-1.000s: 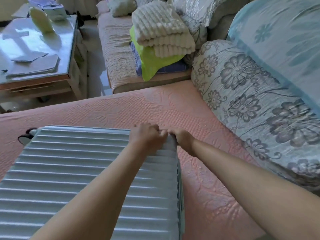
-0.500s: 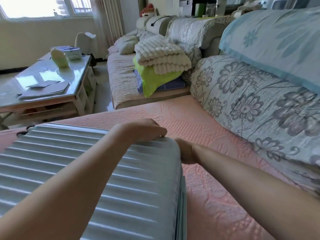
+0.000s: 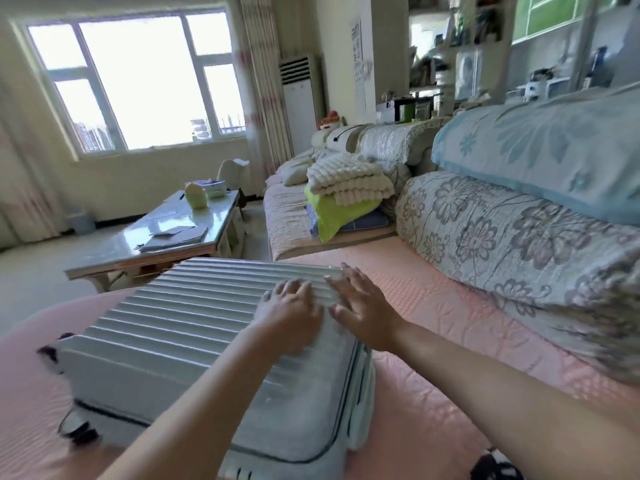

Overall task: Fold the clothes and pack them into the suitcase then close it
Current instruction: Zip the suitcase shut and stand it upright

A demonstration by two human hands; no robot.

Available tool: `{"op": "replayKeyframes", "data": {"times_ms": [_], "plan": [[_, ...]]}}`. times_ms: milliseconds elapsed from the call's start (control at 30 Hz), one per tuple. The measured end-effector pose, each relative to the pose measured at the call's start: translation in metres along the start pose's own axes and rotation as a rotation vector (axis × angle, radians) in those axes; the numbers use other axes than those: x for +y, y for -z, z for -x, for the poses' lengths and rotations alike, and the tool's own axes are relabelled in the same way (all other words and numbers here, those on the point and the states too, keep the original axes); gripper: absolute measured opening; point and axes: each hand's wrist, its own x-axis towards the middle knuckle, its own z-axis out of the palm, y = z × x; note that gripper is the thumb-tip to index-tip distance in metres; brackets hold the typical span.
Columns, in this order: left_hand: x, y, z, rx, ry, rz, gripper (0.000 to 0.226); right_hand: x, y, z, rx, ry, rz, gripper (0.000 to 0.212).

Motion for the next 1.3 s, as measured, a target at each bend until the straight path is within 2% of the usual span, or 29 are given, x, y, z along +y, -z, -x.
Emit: {"op": "replayKeyframes", "data": {"times_ms": [133, 233, 433, 600, 700, 833, 933, 1000, 1067, 1133, 1200, 1300], "plan": [[0.005, -0.003, 0.050, -0.073, 0.023, 0.000, 0.113, -0.012, 0.008, 0.026, -0.047, 0.235, 0.210, 0.084], [0.016, -0.009, 0.076, -0.141, 0.064, -0.066, 0.138, -0.023, 0.005, 0.038, -0.143, 0.271, 0.314, 0.097], [0.007, -0.010, 0.083, -0.128, 0.015, -0.132, 0.122, -0.041, 0.000, 0.041, -0.173, 0.179, 0.423, 0.108], [-0.055, -0.004, 0.076, -0.117, -0.058, -0.207, 0.123, -0.068, -0.037, 0.027, -0.097, 0.146, 0.356, 0.098], [-0.092, 0.001, 0.078, -0.112, -0.068, -0.231, 0.120, -0.086, -0.058, 0.014, -0.111, 0.140, 0.352, 0.097], [-0.130, 0.004, 0.083, -0.110, 0.030, -0.267, 0.110, -0.097, -0.079, 0.004, -0.196, 0.259, 0.322, 0.099], [-0.148, -0.006, 0.099, 0.050, 0.104, -0.302, 0.091, -0.086, -0.091, 0.014, -0.253, 0.384, 0.305, 0.093], [-0.146, -0.024, 0.113, 0.165, 0.144, -0.231, 0.081, -0.077, -0.103, 0.023, -0.252, 0.407, 0.347, 0.075], [-0.132, -0.044, 0.124, 0.169, 0.176, -0.101, 0.092, -0.071, -0.115, 0.028, -0.255, 0.347, 0.354, 0.061], [-0.122, -0.061, 0.129, 0.140, 0.159, -0.149, 0.113, -0.069, -0.120, 0.028, -0.237, 0.313, 0.343, 0.055], [-0.125, -0.069, 0.128, 0.129, 0.149, -0.258, 0.120, -0.068, -0.122, 0.024, -0.201, 0.334, 0.399, 0.051], [-0.144, -0.064, 0.123, 0.124, 0.151, -0.267, 0.120, -0.078, -0.131, 0.016, -0.131, 0.363, 0.418, 0.049]]}}
